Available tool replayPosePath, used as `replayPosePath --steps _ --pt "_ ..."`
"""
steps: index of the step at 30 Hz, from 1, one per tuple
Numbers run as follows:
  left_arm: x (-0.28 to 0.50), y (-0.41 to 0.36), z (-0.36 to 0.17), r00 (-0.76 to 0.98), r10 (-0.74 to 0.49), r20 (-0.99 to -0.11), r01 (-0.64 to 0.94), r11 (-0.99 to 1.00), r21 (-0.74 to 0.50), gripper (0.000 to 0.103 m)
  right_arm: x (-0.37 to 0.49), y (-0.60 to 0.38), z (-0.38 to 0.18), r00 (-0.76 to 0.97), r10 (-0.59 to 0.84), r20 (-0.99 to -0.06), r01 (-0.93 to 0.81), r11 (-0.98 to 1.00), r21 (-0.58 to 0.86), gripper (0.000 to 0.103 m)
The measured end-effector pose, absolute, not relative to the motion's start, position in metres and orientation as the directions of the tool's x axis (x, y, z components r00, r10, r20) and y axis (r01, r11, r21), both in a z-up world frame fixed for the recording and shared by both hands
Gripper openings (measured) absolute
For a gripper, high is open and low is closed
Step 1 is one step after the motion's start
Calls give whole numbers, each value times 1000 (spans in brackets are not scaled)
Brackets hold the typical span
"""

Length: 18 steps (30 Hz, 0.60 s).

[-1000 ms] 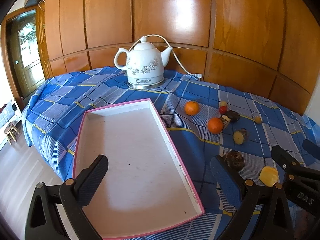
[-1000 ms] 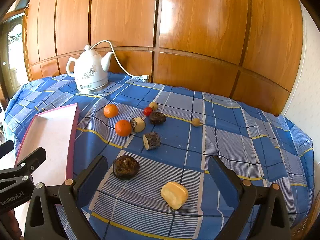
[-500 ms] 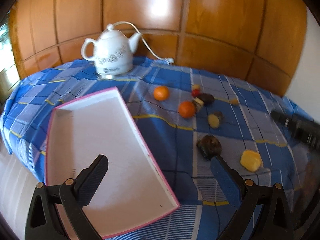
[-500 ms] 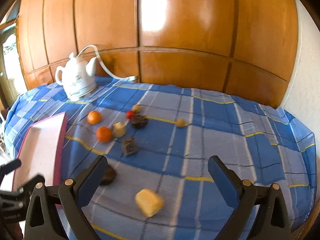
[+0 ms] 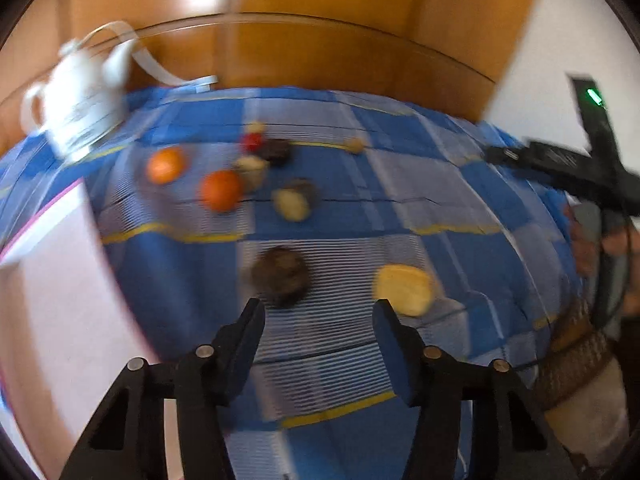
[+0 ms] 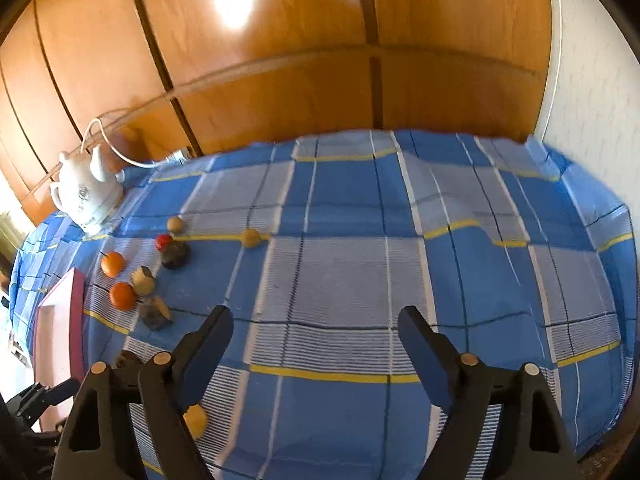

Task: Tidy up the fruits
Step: 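Reach the left gripper to the yellow fruit chunk and grasp it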

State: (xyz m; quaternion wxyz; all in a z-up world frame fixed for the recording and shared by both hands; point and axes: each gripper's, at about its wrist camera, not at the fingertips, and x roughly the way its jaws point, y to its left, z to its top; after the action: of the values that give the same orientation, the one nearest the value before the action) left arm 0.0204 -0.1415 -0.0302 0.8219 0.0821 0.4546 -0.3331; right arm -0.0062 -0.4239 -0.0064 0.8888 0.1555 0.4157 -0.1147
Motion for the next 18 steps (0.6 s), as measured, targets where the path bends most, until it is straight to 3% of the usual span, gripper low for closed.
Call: replayPosePath --steps 5,9,10,12,18 --pt "15 -194 -42 268 -489 -830 709 683 -174 54 -3 -421 -17 620 -17 -785 307 925 222 85" --pt "20 -222 -58 249 -483 -839 712 678 -179 68 0 -419 -21 612 17 -791 290 925 244 85" --pt "22 -227 -62 246 -478 -843 712 680 -178 65 1 -420 -22 610 26 -792 290 923 254 85" --pt "27 -233 -75 205 -464 -862 705 681 -198 46 2 -420 -23 607 35 -794 289 921 262 85" --pt "27 -218 -76 204 -510 -836 682 687 -253 45 6 -416 -25 595 25 -803 278 932 234 83"
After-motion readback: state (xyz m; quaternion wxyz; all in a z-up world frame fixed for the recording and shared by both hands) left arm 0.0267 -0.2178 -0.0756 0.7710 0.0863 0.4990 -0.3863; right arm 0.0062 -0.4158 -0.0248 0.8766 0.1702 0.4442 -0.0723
